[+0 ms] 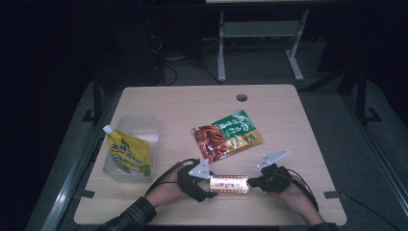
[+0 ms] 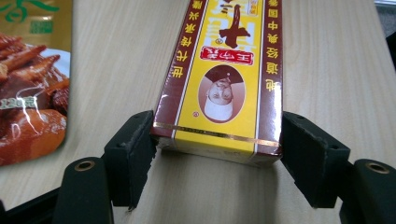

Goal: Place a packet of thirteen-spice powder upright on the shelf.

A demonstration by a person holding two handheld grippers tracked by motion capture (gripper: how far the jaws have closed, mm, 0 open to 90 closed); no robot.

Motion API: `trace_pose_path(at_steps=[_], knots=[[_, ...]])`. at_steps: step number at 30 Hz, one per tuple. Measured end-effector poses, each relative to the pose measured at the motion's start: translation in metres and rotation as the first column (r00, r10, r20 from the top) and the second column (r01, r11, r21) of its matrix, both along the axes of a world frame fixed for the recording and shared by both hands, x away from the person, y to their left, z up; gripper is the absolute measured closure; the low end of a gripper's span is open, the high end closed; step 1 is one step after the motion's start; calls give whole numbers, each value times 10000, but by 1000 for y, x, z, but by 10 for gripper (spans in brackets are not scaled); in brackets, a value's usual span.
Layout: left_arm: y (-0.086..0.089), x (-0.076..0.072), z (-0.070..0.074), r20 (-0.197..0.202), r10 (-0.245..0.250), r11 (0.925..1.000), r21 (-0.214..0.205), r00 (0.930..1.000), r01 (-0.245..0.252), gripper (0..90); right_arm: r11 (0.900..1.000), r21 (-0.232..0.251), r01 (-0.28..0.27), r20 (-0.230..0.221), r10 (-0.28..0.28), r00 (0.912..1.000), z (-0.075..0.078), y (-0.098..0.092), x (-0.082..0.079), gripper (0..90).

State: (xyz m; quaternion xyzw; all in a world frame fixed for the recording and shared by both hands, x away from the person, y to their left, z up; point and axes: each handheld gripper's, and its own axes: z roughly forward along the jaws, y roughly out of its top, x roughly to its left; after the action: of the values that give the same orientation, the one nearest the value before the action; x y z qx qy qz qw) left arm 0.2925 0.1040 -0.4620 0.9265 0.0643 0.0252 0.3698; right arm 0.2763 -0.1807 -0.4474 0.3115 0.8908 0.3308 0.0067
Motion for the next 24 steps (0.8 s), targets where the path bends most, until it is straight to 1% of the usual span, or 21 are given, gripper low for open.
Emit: trace_pose_path(at_steps=[3, 5, 6, 7, 8, 9, 10, 11, 12, 14, 17, 18, 19, 20, 23, 24], knots=[[3, -1, 4, 19, 18, 9997, -247, 10000, -18, 297, 10000, -3, 0, 8, 0, 10000, 0, 0, 0, 899], [4, -2, 8, 97, 6, 9995, -324, 10000, -3, 297, 10000, -30, -31, 4, 31, 10000, -1, 0, 1, 900], [6, -3, 11, 129, 14, 9987, -515, 9999, -7, 298, 10000, -32, -43, 4, 43, 10000, -1, 1, 1, 899], [6, -3, 11, 129, 14, 9987, -515, 9999, -7, 298, 10000, -32, -43, 4, 43, 10000, -1, 1, 1, 899], [8, -4, 15, 160, 51, 9976, -696, 9999, -39, 298, 10000, -16, -55, 8, 55, 10000, -1, 2, 1, 900], [8, -4, 15, 160, 51, 9976, -696, 9999, -39, 299, 10000, -16, -55, 8, 55, 10000, -1, 2, 1, 900], [10, -4, 17, 139, 80, 9966, -827, 9999, -68, 299, 9999, -63, -135, 28, 136, 9999, -1, 3, 1, 899], [10, -4, 17, 139, 80, 9966, -827, 9999, -68, 299, 9999, -63, -135, 28, 136, 9999, -1, 3, 1, 899], [11, -5, 19, 99, 98, 9957, -922, 9999, -89, 299, 9999, -68, -114, 41, 114, 9999, -2, 4, 1, 899], [14, -4, 23, 65, 150, 9929, -1183, 9999, -141, 298, 9998, -31, -203, 15, 203, 9998, -2, 7, 2, 899], [17, -4, 29, 114, 209, 9893, -1445, 9997, -190, 298, 9995, 32, -307, -43, 307, 9995, -2, 10, 1, 899], [18, -5, 31, 101, 268, 9862, -1634, 9996, -248, 298, 9995, 32, -307, -43, 307, 9995, -2, 10, 1, 899], [19, -5, 33, 81, 275, 9848, -1719, 9996, -257, 298, 9993, 40, -368, 0, 368, 9993, -2, 11, 1, 899], [19, -4, 34, 107, 272, 9838, -1774, 9996, -249, 298, 9993, 44, -365, -44, 365, 9993, -2, 12, 1, 899], [20, -5, 38, 204, 315, 9815, -1896, 9993, -270, 298, 9989, 40, -472, 15, 472, 9989, -2, 15, 1, 899], [20, -6, 40, 249, 330, 9793, -2004, 9991, -274, 299, 9988, 36, -484, -7, 484, 9988, -2, 16, 2, 899]])
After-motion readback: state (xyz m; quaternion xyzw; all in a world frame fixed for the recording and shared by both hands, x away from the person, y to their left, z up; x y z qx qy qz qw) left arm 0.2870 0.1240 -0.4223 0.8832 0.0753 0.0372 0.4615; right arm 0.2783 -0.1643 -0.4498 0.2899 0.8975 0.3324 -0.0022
